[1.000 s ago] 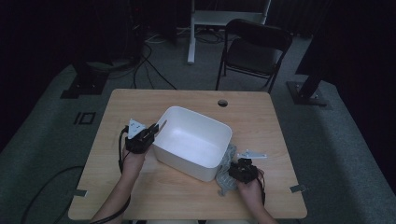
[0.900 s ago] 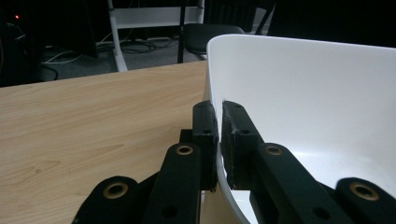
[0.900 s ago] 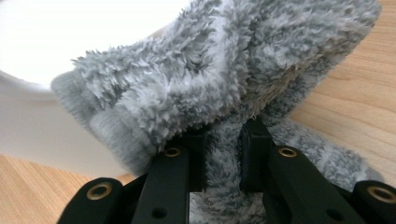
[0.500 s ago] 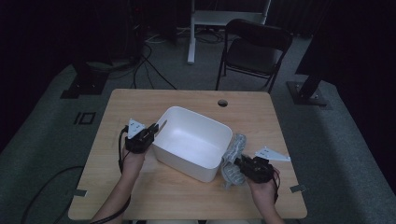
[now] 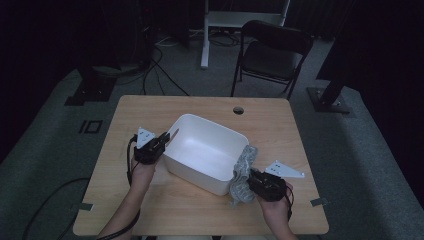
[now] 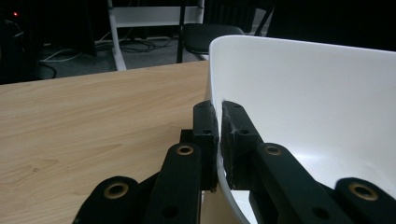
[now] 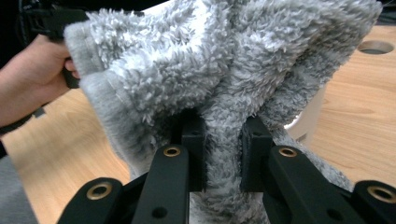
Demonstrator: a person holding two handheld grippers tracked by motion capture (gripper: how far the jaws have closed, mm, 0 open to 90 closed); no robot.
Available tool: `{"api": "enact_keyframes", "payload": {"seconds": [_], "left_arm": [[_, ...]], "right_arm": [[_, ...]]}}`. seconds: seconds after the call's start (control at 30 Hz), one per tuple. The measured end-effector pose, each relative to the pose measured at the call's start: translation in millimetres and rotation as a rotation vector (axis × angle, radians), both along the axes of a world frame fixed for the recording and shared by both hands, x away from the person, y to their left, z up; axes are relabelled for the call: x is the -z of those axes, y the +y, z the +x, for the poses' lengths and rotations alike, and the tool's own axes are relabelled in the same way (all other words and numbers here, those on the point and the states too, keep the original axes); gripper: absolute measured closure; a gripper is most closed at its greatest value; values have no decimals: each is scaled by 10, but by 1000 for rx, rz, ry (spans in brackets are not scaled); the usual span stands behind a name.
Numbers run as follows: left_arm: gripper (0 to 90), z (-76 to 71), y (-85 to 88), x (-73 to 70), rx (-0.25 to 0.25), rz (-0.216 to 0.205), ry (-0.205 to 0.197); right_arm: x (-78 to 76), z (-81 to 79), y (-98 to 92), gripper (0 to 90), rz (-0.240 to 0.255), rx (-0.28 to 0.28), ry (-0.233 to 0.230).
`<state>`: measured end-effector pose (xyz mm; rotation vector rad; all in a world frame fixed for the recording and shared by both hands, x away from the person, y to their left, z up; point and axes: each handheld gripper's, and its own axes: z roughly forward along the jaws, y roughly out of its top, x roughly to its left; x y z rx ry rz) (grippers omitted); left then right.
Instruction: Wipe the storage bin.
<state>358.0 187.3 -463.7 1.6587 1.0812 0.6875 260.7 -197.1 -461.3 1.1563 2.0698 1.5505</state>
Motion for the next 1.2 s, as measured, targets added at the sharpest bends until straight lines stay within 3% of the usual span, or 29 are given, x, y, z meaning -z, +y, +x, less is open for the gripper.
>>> {"api": "enact_keyframes", "payload": {"seconds": [0.1,0.33,0.53,0.67,0.9,1.0,1.1,1.2], "left_arm": [[847,-5,-3,0,-3,1,1],[847,-6,-3,1,-2,-3,1],[846,-7,-5,1,-11,0,-1],[845,-5,-1,1,-16,2,-2],[844,-3,-3,2,-30,-1,-2],[844,-4,-1,3,-29,-3,-1],[842,-5,0,5,-31,-4,-3],[841,-9,-7,4,-43,3,-7]], "right_arm": [[42,-18,16,765,-1,8,-3],[190,-19,73,765,-57,11,9],[327,88,89,765,-102,31,46],[438,202,85,765,-85,45,91],[494,320,82,766,-101,71,101],[640,409,100,765,-130,76,175],[757,501,66,764,-110,65,248],[759,502,62,763,-110,68,255]]}}
